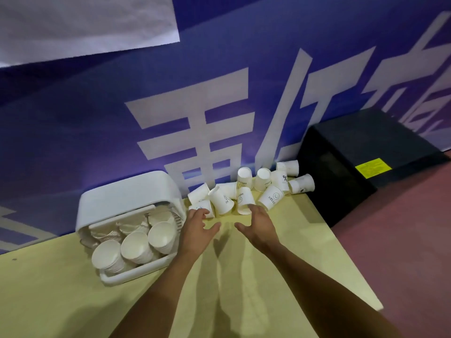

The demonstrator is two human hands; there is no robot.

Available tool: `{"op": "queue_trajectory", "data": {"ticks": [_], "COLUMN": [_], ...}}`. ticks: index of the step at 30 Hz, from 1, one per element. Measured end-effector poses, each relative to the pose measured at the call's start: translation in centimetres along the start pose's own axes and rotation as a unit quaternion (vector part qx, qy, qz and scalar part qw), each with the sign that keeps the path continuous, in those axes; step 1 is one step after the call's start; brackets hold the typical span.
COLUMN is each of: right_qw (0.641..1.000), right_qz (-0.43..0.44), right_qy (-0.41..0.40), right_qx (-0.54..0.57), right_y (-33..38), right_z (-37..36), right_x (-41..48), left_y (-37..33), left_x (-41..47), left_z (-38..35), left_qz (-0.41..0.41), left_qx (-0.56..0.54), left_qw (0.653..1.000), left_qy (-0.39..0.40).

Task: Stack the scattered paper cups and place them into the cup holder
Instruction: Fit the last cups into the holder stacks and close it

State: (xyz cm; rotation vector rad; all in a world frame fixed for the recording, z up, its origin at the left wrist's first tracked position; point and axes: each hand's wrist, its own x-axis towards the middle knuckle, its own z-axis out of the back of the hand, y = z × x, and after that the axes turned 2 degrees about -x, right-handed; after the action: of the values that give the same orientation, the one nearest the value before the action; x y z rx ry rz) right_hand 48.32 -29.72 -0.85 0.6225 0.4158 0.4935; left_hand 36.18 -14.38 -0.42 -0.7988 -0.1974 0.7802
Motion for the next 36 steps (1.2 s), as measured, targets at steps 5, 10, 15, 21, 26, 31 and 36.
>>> {"op": "queue_trajectory", "data": {"ticks": [5,10,15,21,26,31,36], "right_qw": [1.000,0.998,0.992,0.986,0.979,0.968,0.947], "right_qz": [-0.019,-0.056,-0.126,-0.164,-0.181,-0.208,-0.249], "right_qy": [-0.006,0.005,0.000,-0.005,-0.033,-0.034,-0.062], "right_qx": [-0.002,-0.006,0.007,0.015,0.084,0.137,0.191], "right_y": [-2.9,-5.1,-6.6,-8.3,-8.9,-8.9,-8.7], "right_z": [1.2,1.8,1.7,1.3,0.9,0.2,-0.3], "right_x": [1.3,3.4,5.9,8.4,9.9,11.0,12.3], "left_y": [-0.8,-1.0,-0.8,-1.5,-1.4,-1.6,-1.7], "left_x": [2.2,5.0,8.0,10.9,12.4,13.4,13.2], "left_z": [-2.4,-4.2,-5.2,-6.9,-8.2,-9.1,-9.6], "left_qz": [0.013,0.040,0.086,0.114,0.138,0.144,0.139], "left_qx": [0.005,0.002,0.010,0.044,0.059,0.078,0.079], "left_qw": [1.000,0.999,0.996,0.993,0.989,0.986,0.987], "left_qy": [0.012,0.020,0.016,0.001,-0.008,-0.019,-0.029]}}
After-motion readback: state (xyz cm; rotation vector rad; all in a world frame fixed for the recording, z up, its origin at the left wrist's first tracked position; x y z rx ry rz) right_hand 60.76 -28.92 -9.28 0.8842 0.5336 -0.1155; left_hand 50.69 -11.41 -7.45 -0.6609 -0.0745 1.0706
